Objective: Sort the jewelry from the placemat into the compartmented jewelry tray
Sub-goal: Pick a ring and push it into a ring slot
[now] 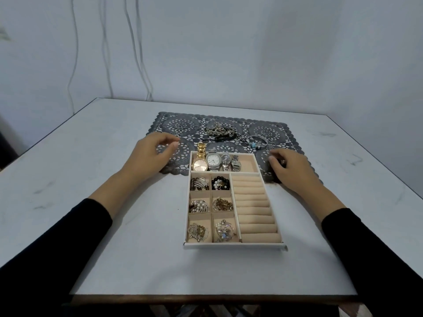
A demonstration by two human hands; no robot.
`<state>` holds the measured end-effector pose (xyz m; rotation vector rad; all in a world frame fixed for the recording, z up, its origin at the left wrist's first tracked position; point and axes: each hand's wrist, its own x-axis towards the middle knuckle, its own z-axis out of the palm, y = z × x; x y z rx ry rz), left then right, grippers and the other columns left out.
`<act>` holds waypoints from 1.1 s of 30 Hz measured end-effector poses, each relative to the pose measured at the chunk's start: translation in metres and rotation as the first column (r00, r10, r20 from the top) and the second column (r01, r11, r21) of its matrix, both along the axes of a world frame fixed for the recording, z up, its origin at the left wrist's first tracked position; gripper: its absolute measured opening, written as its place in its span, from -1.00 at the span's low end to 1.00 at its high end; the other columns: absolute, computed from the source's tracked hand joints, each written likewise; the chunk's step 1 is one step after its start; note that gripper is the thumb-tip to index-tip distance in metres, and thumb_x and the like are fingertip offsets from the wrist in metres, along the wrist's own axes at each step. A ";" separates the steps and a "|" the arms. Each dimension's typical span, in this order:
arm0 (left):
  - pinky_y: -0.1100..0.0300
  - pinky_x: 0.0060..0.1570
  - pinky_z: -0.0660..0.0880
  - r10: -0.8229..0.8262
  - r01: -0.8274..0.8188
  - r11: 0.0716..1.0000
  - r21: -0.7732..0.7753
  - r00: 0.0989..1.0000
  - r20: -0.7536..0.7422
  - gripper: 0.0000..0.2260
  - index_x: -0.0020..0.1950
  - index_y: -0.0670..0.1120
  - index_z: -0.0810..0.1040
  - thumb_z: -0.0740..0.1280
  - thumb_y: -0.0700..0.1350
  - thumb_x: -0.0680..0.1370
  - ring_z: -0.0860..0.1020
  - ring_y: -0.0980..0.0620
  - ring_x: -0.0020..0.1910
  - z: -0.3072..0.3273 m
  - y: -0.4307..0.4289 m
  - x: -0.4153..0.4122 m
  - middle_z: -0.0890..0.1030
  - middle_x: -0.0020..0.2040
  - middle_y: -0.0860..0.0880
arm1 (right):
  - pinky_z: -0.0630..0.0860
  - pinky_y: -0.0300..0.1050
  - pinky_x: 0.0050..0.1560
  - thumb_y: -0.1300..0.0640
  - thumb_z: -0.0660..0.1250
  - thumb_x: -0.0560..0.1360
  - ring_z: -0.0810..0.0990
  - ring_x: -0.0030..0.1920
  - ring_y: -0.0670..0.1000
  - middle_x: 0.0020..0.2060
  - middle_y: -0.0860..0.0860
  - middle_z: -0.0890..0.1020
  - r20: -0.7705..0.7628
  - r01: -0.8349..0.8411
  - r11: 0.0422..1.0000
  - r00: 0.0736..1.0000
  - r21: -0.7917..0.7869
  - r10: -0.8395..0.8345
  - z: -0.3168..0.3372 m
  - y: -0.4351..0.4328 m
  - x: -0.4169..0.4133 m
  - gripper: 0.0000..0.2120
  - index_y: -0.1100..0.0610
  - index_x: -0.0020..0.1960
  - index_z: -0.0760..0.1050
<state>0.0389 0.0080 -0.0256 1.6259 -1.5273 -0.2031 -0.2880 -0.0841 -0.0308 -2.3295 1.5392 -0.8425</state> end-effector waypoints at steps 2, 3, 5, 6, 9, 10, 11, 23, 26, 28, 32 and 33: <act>0.21 0.14 0.37 0.043 -0.046 0.999 0.022 0.995 0.094 -0.81 0.19 0.00 0.58 0.30 -0.03 0.61 0.48 0.11 0.13 -0.004 -0.011 0.011 0.58 0.15 -0.01 | 0.32 -0.27 0.04 0.12 0.26 0.57 0.56 0.09 0.05 0.07 0.07 0.63 0.037 0.000 1.000 0.999 -0.021 0.001 0.000 -0.008 0.001 -0.73 0.19 0.22 0.53; 0.22 0.13 0.33 0.061 -0.066 0.997 0.035 0.990 0.124 -0.78 0.22 -0.02 0.57 0.29 -0.03 0.61 0.47 0.08 0.15 -0.005 -0.017 0.016 0.56 0.19 -0.03 | 0.34 -0.26 0.05 0.13 0.27 0.57 0.56 0.08 0.06 0.06 0.08 0.63 0.051 0.000 1.000 0.999 -0.027 0.001 0.000 -0.013 0.003 -0.74 0.19 0.21 0.54; 0.23 0.11 0.30 0.075 -0.087 0.994 0.065 0.983 0.166 -0.74 0.27 -0.04 0.55 0.28 -0.03 0.62 0.47 0.04 0.14 -0.007 -0.027 0.022 0.52 0.24 -0.07 | 0.34 -0.26 0.08 0.14 0.27 0.56 0.55 0.09 0.06 0.08 0.08 0.62 0.061 0.005 0.999 0.998 -0.036 -0.003 0.001 -0.023 0.006 -0.73 0.20 0.22 0.53; 0.22 0.11 0.31 0.073 -0.089 0.992 0.084 0.980 0.186 -0.73 0.30 -0.05 0.54 0.27 -0.03 0.62 0.47 0.04 0.12 -0.007 -0.032 0.025 0.51 0.26 -0.07 | 0.34 -0.26 0.09 0.14 0.28 0.56 0.55 0.10 0.06 0.10 0.08 0.62 0.064 0.008 0.999 0.998 -0.040 -0.005 0.002 -0.028 0.009 -0.73 0.19 0.23 0.53; 0.16 0.21 0.33 0.060 -0.093 0.987 0.133 0.971 0.233 -0.69 0.34 -0.07 0.52 0.26 -0.02 0.62 0.48 -0.05 0.24 -0.009 -0.047 0.035 0.50 0.32 -0.09 | 0.32 -0.24 0.15 0.13 0.28 0.56 0.54 0.16 0.06 0.15 0.09 0.60 0.049 -0.011 0.999 0.999 -0.052 0.014 0.005 -0.042 0.019 -0.70 0.20 0.27 0.50; 0.14 0.25 0.33 0.058 -0.096 0.985 0.145 0.967 0.247 -0.69 0.34 -0.08 0.52 0.26 -0.02 0.62 0.47 -0.06 0.29 -0.009 -0.052 0.037 0.50 0.34 -0.09 | 0.31 -0.24 0.18 0.13 0.28 0.56 0.53 0.19 0.06 0.17 0.09 0.59 0.038 -0.028 0.998 0.999 -0.050 0.030 0.006 -0.048 0.024 -0.68 0.20 0.28 0.50; 0.12 0.29 0.33 0.054 -0.097 0.983 0.157 0.964 0.259 -0.68 0.35 -0.08 0.51 0.26 -0.03 0.62 0.46 -0.07 0.31 -0.009 -0.057 0.039 0.49 0.35 -0.09 | 0.30 -0.25 0.19 0.13 0.28 0.57 0.52 0.21 0.05 0.19 0.09 0.59 0.022 -0.050 0.998 0.998 -0.048 0.051 0.006 -0.054 0.028 -0.68 0.19 0.29 0.49; 0.22 0.15 0.36 -0.014 -0.035 0.988 0.148 0.948 0.319 -0.78 0.20 -0.05 0.64 0.31 -0.07 0.60 0.53 -0.01 0.18 -0.007 -0.093 0.053 0.58 0.23 -0.02 | 0.34 -0.22 0.22 0.04 0.26 0.58 0.51 0.23 -0.02 0.24 0.01 0.58 -0.088 -0.220 0.975 0.971 0.017 0.221 0.006 -0.107 0.081 -0.66 0.10 0.32 0.50; 0.21 0.14 0.37 -0.028 -0.016 0.990 0.140 0.952 0.305 -0.80 0.17 -0.02 0.65 0.33 -0.06 0.59 0.53 0.01 0.17 -0.007 -0.098 0.054 0.59 0.21 0.01 | 0.35 -0.19 0.24 0.05 0.27 0.58 0.51 0.24 -0.01 0.23 0.01 0.58 -0.119 -0.245 0.969 0.962 0.026 0.247 0.005 -0.114 0.088 -0.68 0.10 0.29 0.52; 0.18 0.15 0.40 -0.035 -0.005 0.991 0.130 0.951 0.307 -0.81 0.16 -0.01 0.65 0.34 -0.06 0.59 0.53 0.01 0.16 -0.008 -0.101 0.053 0.58 0.19 0.01 | 0.38 -0.15 0.24 0.05 0.27 0.57 0.51 0.23 0.00 0.21 0.01 0.59 -0.106 -0.249 0.968 0.962 0.036 0.251 0.007 -0.119 0.092 -0.69 0.09 0.28 0.53; 0.10 0.13 0.46 -0.062 0.030 0.994 0.102 0.943 0.327 -0.84 0.11 0.00 0.66 0.35 -0.06 0.57 0.52 0.01 0.12 -0.009 -0.107 0.048 0.58 0.14 -0.01 | 0.36 -0.23 0.12 0.05 0.28 0.56 0.52 0.16 -0.03 0.18 0.00 0.60 -0.057 -0.264 0.963 0.962 0.044 0.267 0.011 -0.125 0.101 -0.71 0.06 0.26 0.55; 0.07 0.12 0.49 -0.070 0.041 0.995 0.093 0.941 0.330 -0.85 0.10 0.00 0.66 0.36 -0.06 0.57 0.52 0.02 0.09 -0.009 -0.109 0.047 0.57 0.12 0.00 | 0.35 -0.24 0.11 0.06 0.29 0.56 0.52 0.16 -0.04 0.17 -0.01 0.61 -0.042 -0.275 0.960 0.960 0.047 0.277 0.012 -0.126 0.103 -0.72 0.06 0.25 0.56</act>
